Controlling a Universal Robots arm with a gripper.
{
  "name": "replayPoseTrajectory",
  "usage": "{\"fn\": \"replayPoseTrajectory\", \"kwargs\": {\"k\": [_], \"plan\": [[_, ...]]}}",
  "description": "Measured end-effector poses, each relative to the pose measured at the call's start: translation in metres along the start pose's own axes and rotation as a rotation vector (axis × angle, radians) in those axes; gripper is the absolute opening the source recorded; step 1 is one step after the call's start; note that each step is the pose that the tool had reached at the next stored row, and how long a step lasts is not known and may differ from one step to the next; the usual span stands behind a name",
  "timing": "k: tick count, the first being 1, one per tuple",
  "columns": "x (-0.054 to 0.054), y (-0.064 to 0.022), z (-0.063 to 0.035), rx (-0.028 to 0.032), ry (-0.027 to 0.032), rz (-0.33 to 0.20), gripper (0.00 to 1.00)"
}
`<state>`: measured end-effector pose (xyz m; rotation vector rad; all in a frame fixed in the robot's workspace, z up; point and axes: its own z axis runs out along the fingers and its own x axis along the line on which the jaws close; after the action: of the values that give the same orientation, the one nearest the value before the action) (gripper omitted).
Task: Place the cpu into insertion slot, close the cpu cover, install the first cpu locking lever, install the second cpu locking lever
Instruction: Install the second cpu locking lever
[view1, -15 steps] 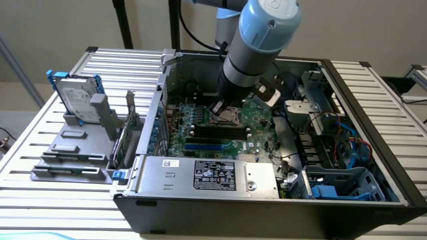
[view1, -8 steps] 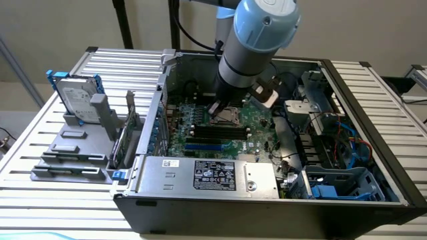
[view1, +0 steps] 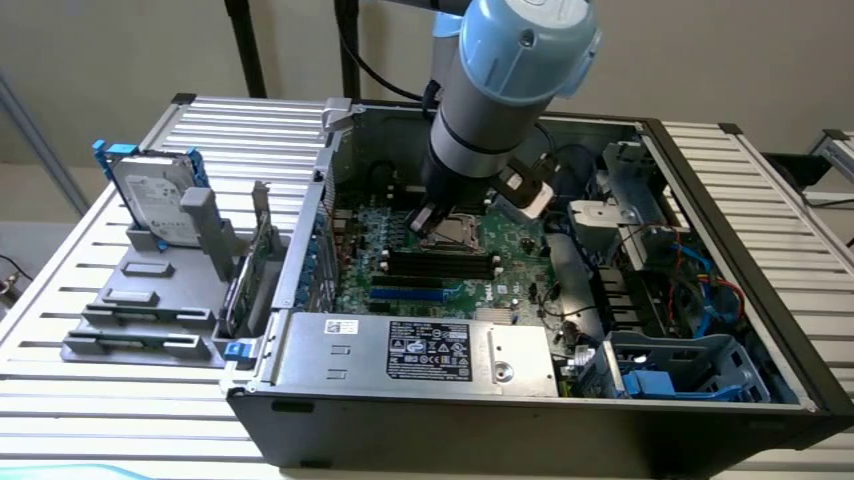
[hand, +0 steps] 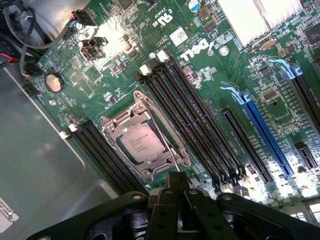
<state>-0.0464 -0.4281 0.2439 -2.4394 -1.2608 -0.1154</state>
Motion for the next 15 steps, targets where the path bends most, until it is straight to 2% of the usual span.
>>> {"fn": "replayPoseTrajectory", "kwargs": {"k": [8,15], "plan": [[-0.004,0.0001,0.0078,0.0,-0.0001,0.0,0.11],[-0.011,-0.0044,0.0161,-0.0001,-0.0002,0.0,0.11]]}}
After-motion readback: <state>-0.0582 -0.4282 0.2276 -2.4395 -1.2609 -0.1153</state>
